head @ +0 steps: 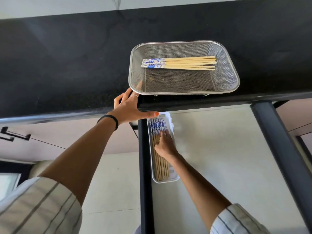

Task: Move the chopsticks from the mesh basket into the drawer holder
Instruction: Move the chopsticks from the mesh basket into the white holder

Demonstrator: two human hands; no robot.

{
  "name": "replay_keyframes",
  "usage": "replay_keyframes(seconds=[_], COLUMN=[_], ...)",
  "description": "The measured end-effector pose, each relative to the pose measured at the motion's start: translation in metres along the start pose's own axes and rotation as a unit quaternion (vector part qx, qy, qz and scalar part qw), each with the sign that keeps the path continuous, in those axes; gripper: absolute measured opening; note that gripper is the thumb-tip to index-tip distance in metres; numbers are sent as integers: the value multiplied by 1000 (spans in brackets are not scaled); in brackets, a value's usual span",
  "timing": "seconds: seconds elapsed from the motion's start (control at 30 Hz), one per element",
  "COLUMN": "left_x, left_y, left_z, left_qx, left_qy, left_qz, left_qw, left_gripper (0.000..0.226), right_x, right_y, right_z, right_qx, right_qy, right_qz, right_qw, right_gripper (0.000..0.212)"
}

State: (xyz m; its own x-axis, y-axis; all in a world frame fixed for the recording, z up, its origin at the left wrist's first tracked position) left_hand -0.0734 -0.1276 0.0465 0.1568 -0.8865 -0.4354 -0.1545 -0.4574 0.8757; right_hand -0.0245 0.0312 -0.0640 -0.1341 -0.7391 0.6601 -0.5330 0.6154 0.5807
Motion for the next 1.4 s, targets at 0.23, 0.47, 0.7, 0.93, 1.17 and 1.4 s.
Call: replay_keyframes(seconds=[0.23, 0.47, 0.7, 0.93, 1.17, 1.4], left_x=[-1, -4, -8, -8, -9, -10], left_y=[-1, 1, 5, 5, 6, 7], left_z=[0, -2, -6, -6, -7, -7], left_qx=[-7, -9, -7, 2, 8, 23], left_qy=[-13, -9, -9, 1, 6, 14], left_qz=[4, -4, -3, -13, -12, -12], left_qw=[1000, 1000, 1000, 1000, 1000, 1000], left_gripper=[114, 112, 110, 112, 113, 111], right_x=[-8, -19, -17, -34, -39, -33], right_y=[-6, -19, -14, -22, -26, -25], right_z=[-3, -19, -13, -29, -36, -37], right_qx=[1, 21, 39, 44, 67, 58], right_qy=[30, 44, 65, 66, 85, 59], right_qz=[-6, -41, -31, -58, -94, -33], right_qw=[1000, 998, 997, 995, 990, 996], right_gripper=[66, 70, 68, 59, 61, 49])
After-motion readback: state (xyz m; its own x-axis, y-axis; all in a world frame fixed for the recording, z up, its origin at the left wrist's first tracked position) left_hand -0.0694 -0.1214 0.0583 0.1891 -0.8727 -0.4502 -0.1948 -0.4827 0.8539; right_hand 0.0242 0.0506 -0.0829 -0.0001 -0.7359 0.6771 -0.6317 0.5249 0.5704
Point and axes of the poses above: each hand's wrist, its own z-axis towards the middle knuckle, its own y-axis out of the back of the hand, x = y × z, the point moved 2 cm from there along z, towards the middle knuckle, and after that the axes turned 1 degree about y, right-handed, at the moved point
